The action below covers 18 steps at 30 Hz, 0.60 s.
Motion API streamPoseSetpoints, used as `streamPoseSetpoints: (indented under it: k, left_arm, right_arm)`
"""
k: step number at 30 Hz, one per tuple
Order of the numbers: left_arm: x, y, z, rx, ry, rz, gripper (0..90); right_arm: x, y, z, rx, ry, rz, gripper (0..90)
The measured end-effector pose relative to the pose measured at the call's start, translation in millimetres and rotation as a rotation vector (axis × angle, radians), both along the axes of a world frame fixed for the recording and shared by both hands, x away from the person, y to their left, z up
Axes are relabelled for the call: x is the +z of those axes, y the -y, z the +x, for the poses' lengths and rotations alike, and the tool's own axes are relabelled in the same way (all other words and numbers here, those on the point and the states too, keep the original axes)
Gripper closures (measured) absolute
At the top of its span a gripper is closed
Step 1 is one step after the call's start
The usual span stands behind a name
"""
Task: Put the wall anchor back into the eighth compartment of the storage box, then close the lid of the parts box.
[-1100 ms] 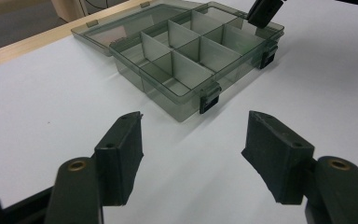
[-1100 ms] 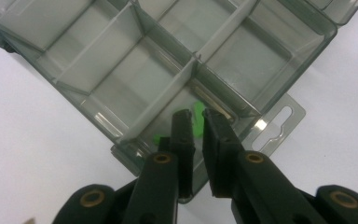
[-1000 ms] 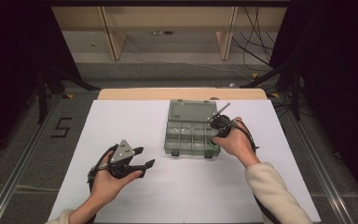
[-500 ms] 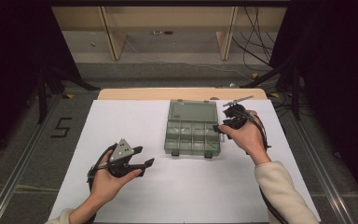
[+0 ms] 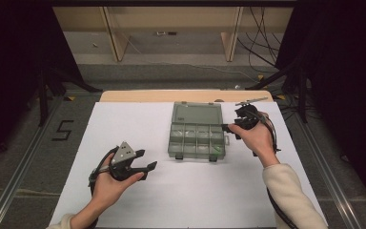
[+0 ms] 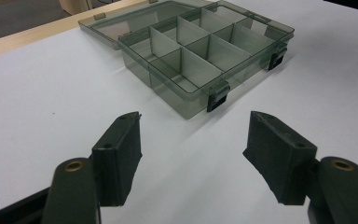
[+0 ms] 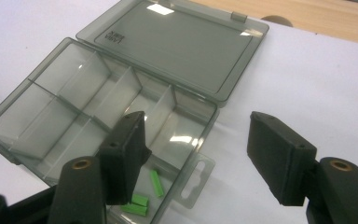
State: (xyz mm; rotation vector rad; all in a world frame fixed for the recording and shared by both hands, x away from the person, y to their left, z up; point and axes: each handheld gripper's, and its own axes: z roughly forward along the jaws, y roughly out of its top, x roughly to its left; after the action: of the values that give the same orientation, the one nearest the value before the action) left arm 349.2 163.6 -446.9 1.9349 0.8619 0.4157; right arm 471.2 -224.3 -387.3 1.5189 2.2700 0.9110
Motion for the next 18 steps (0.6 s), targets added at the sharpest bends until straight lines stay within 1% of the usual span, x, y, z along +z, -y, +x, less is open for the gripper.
streamPoseSetpoints:
  k: [2,4,8,10,11,12,16,17,18]
  left_arm:
    - [0.3,-0.7,-0.3,0.005,0.005,0.004,35.4]
    - [0.0,-0.5,-0.3,0.008,0.002,0.000,35.5]
    - [0.1,-0.6,-0.4,0.007,0.005,0.006,35.5]
    - [-0.1,-0.5,-0.5,0.009,0.003,0.003,35.5]
    - [0.0,-0.7,-0.7,0.007,0.006,0.007,35.5]
    - [0.1,-0.9,-0.6,0.006,0.007,0.009,35.5]
    - [0.3,-0.3,-0.2,0.013,0.006,0.003,35.6]
    - [-0.3,-0.2,0.4,0.010,0.002,-0.001,35.6]
    - [-0.8,0.2,0.1,0.021,-0.004,-0.001,35.6]
  right_arm:
    - [0.7,-0.2,0.1,-0.002,0.010,0.002,38.2]
    - [0.7,-0.4,0.2,0.008,0.005,0.000,38.2]
    - [0.1,-0.7,0.5,0.003,0.009,0.001,38.3]
    - [0.4,-0.5,0.3,-0.002,0.014,-0.001,38.3]
    - [0.4,-0.7,0.0,-0.006,0.012,0.006,38.3]
    - [0.9,0.2,0.1,-0.006,0.019,-0.005,38.3]
    - [1.6,0.7,-0.7,-0.008,0.014,0.004,38.1]
    - [1.6,1.4,-0.7,0.000,0.009,0.004,38.0]
    - [1.3,1.1,-0.3,-0.009,0.010,0.009,38.1]
